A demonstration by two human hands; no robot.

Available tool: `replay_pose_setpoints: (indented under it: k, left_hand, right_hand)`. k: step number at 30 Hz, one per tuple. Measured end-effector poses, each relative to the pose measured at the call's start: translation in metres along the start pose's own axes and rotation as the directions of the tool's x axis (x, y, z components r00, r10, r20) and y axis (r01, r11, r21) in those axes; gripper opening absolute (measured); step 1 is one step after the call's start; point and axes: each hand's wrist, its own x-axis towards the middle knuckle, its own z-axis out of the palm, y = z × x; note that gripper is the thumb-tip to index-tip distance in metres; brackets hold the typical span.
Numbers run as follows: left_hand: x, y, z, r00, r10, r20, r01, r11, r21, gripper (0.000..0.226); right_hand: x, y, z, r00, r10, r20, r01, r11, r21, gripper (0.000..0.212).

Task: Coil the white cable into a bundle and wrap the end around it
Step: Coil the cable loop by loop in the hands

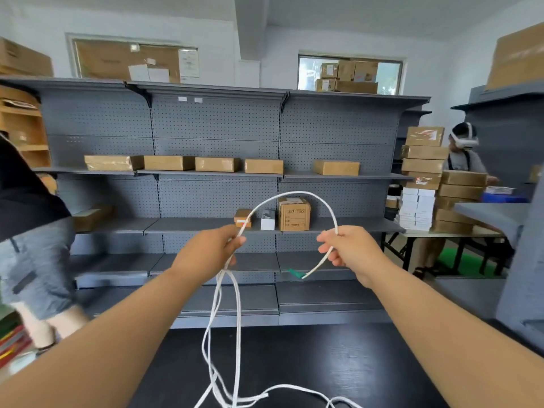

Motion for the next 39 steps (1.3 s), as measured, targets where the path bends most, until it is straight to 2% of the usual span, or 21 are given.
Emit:
replay_pose_setpoints:
  k: [5, 8, 11, 14, 17, 21, 25, 28, 30, 31, 32, 33, 34, 37, 39]
  left_hand:
    - [-0.004, 0.009, 0.014, 0.997, 0.071, -0.009, -0.07, 0.997, 0.025, 0.024]
    - [-0.007, 0.012, 0.02, 0.994, 0.094, 0.046, -0.096, 0.995, 0.04, 0.026]
    - [-0.01, 0.012, 0.02, 0.992, 0.089, 0.085, -0.095, 0.993, 0.072, 0.026]
    - [-0.011, 0.009, 0.021, 0.996, 0.072, 0.058, -0.076, 0.995, 0.064, 0.026]
    - [-0.012, 0.004, 0.023, 0.997, 0.02, 0.076, -0.013, 0.996, -0.089, 0.023]
    - [-0.013, -0.003, 0.028, 0.972, -0.05, 0.229, 0.114, 0.954, -0.276, 0.022]
    - [-0.019, -0.013, 0.024, 0.924, -0.096, 0.369, 0.203, 0.944, -0.262, 0.016]
    - [-0.013, -0.015, 0.015, 0.905, -0.167, 0.391, 0.204, 0.977, -0.056, 0.009]
    - [-0.008, 0.001, 0.0, 0.937, -0.219, 0.272, 0.188, 0.973, 0.135, 0.019]
    - [-0.004, 0.01, -0.01, 0.965, -0.194, 0.175, 0.165, 0.972, 0.166, 0.023]
    - [-0.001, 0.018, -0.019, 0.99, -0.138, 0.041, 0.132, 0.982, 0.133, 0.022]
    - [0.002, 0.024, -0.027, 0.99, -0.065, -0.123, 0.074, 0.994, 0.076, 0.021]
    - [0.003, 0.03, -0.035, 0.973, -0.024, -0.228, 0.028, 0.999, 0.015, 0.021]
    - [0.004, 0.037, -0.044, 0.991, 0.022, -0.135, 0.007, 0.978, 0.209, 0.021]
    - [0.011, 0.036, -0.053, 0.97, 0.054, -0.235, -0.015, 0.986, 0.167, 0.02]
  right_hand:
    - [-0.011, -0.002, 0.018, 0.989, -0.052, 0.139, 0.058, 0.998, -0.038, 0.01]
    - [-0.017, -0.008, 0.025, 0.974, -0.121, 0.191, 0.132, 0.99, -0.043, 0.008]
    - [-0.016, -0.014, 0.02, 0.971, -0.2, 0.131, 0.217, 0.968, -0.13, 0.01]
    - [-0.013, -0.015, 0.013, 0.97, -0.235, 0.065, 0.243, 0.955, -0.172, 0.018]
    - [-0.014, -0.013, 0.01, 0.973, -0.231, 0.018, 0.232, 0.966, -0.118, 0.029]
    - [-0.013, -0.01, 0.009, 0.963, -0.265, -0.05, 0.259, 0.96, -0.106, 0.043]
    - [-0.01, -0.012, 0.005, 0.953, -0.293, -0.072, 0.282, 0.95, -0.134, 0.043]
    - [-0.009, -0.015, 0.004, 0.938, -0.345, -0.033, 0.33, 0.918, -0.222, 0.041]
    - [-0.008, -0.015, 0.005, 0.928, -0.373, 0.0, 0.355, 0.883, -0.307, 0.04]
    - [-0.008, -0.015, 0.006, 0.925, -0.378, 0.019, 0.361, 0.865, -0.349, 0.041]
    - [-0.007, -0.015, 0.007, 0.926, -0.376, 0.04, 0.362, 0.851, -0.38, 0.041]
    - [-0.007, -0.015, 0.008, 0.928, -0.368, 0.059, 0.359, 0.843, -0.401, 0.042]
    - [-0.006, -0.015, 0.008, 0.931, -0.357, 0.076, 0.355, 0.839, -0.413, 0.042]
    - [-0.006, -0.013, 0.009, 0.944, -0.312, 0.104, 0.326, 0.844, -0.425, 0.043]
    - [-0.006, -0.011, 0.01, 0.949, -0.291, 0.121, 0.314, 0.834, -0.453, 0.044]
